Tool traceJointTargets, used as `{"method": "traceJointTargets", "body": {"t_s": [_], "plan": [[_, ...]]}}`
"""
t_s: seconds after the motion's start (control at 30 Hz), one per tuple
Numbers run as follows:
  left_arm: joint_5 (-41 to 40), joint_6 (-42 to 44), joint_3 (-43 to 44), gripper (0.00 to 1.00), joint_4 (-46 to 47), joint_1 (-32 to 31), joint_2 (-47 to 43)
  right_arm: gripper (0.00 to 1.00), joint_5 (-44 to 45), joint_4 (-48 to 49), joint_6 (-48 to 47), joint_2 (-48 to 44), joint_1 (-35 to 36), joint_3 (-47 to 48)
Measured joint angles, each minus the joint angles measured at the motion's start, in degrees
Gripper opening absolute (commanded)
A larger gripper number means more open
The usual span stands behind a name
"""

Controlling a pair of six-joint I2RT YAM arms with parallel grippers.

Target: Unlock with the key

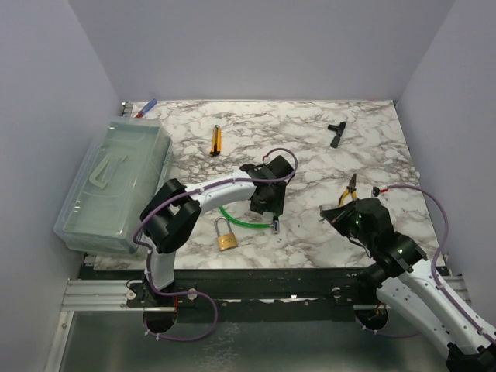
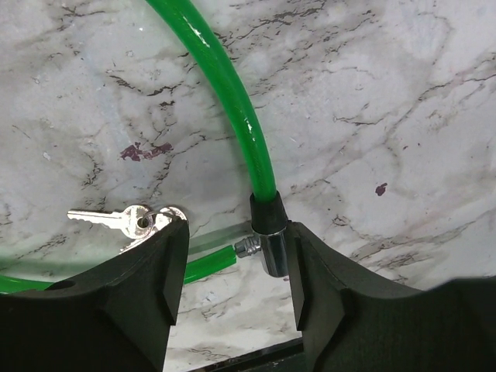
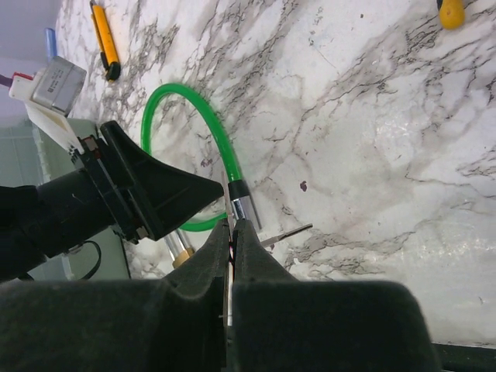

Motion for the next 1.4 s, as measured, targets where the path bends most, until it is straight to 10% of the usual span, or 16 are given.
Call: {"method": "traceJointTargets", "body": {"t_s": [0.77,1.03,1.4], "plan": [[-5.0,-6.8,0.7,0.48,0.0,-4.2,4.7,0.00,0.6,-1.0,1.4,-1.6,0.0,0.0],[-5.2,-7.9,2.7,0.00,-1.3,-4.2,6.6,0.00,0.6,-1.6,1.8,-3.0,0.0,0.0],[-4.5,-8.3,3.3,0.00,-1.5,-3.8,6.8,0.00,0.6,-2.1,1.8,-5.1,0.0,-0.7]]}}
